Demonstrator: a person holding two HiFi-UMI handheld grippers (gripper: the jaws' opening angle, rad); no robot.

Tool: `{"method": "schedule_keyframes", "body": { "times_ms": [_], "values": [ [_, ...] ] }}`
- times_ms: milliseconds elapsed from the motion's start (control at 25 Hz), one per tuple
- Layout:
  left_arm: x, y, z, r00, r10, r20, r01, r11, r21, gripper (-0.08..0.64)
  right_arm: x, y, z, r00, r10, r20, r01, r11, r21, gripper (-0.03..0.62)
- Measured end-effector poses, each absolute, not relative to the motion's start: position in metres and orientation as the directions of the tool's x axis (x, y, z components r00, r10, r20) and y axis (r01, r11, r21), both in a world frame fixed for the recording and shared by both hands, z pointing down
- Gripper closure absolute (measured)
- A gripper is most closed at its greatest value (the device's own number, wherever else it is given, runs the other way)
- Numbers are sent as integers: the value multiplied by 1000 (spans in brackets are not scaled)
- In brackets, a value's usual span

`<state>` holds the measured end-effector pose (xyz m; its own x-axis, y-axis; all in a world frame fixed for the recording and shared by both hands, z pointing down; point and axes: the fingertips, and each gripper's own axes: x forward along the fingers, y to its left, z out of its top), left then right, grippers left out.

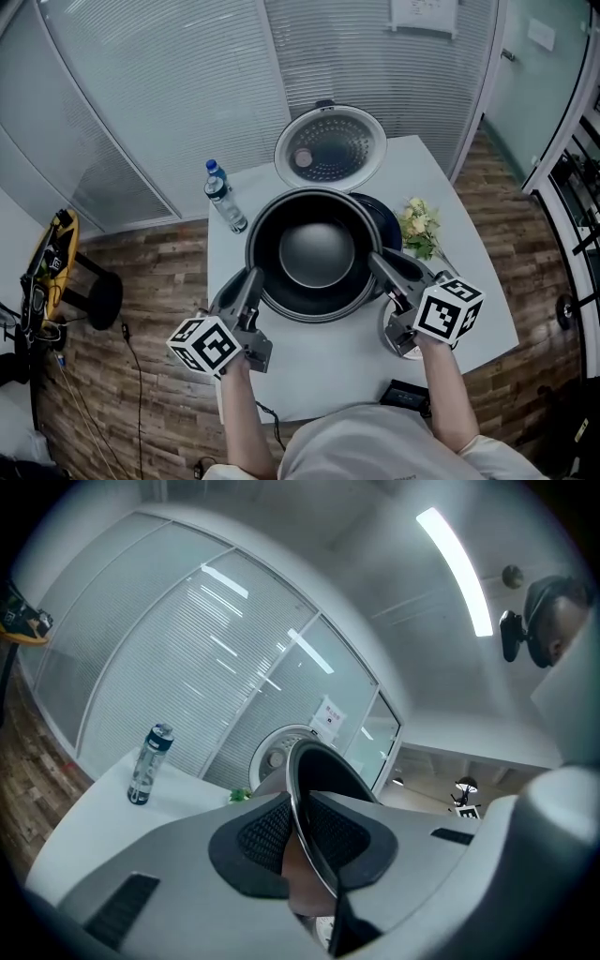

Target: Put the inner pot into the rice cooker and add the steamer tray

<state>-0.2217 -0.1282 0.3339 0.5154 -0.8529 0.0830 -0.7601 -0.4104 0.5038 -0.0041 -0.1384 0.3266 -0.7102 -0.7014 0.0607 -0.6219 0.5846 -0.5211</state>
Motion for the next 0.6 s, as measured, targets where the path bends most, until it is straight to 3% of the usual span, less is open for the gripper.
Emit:
{"method": "schedule_keyframes", "body": {
  "times_ms": [600],
  "values": [
    [-185, -181, 339, 571, -817, 84, -724, -452, 521, 500, 33, -177, 329, -662, -747, 70, -660, 535, -528, 522]
  ]
}}
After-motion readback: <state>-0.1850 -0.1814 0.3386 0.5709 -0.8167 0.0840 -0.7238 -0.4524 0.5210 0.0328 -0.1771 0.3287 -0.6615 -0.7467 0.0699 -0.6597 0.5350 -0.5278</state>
